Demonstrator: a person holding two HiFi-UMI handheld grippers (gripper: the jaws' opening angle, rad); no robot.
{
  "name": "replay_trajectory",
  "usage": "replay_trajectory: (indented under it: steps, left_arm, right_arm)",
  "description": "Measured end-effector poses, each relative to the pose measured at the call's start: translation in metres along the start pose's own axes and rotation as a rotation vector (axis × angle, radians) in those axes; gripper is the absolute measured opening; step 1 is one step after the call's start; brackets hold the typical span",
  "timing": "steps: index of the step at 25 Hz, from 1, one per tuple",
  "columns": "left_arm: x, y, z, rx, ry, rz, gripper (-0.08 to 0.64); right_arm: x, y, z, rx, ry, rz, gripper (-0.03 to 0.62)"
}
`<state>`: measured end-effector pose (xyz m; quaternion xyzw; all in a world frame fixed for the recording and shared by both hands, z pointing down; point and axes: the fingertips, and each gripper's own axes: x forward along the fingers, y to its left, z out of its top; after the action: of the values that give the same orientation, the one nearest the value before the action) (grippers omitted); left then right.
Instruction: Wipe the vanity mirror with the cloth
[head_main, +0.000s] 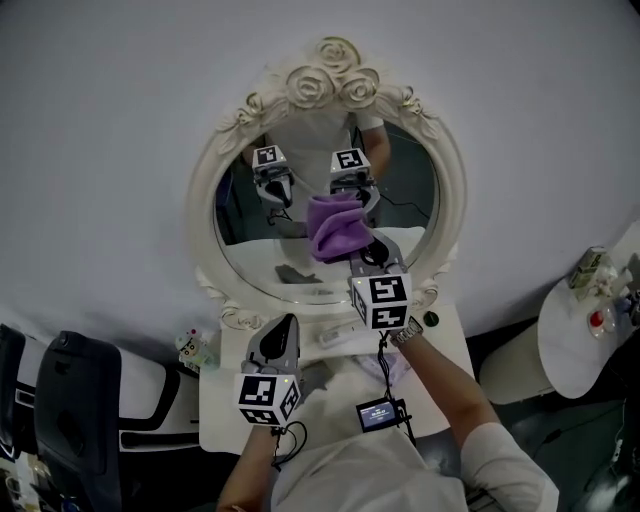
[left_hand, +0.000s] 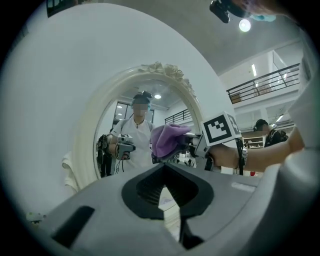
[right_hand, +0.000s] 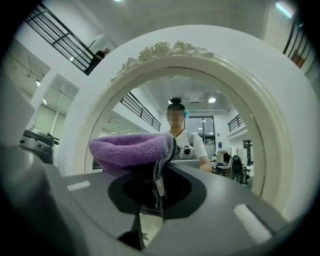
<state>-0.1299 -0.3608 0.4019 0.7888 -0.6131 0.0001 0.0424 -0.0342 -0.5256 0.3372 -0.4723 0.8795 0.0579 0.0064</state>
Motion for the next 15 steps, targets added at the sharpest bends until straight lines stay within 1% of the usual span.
replay_trajectory:
  steps: [5, 11, 15]
  left_arm:
    - [0.019, -0.021, -0.001, 0.003, 0.001, -0.055, 0.003]
    - [0.031, -0.035, -0.004, 0.000, 0.004, -0.089, 0.005]
    - [0.037, -0.042, -0.005, -0.001, 0.007, -0.106, 0.003]
  right_arm:
    - [-0.017, -0.046, -0.007, 0.006, 0.013, -0.089, 0.055]
    - [-0.033, -0.094, -0.020, 0.009, 0.030, -0.182, 0.057]
    - [-0.045, -0.124, -0.031, 0.029, 0.049, -0.249, 0.057]
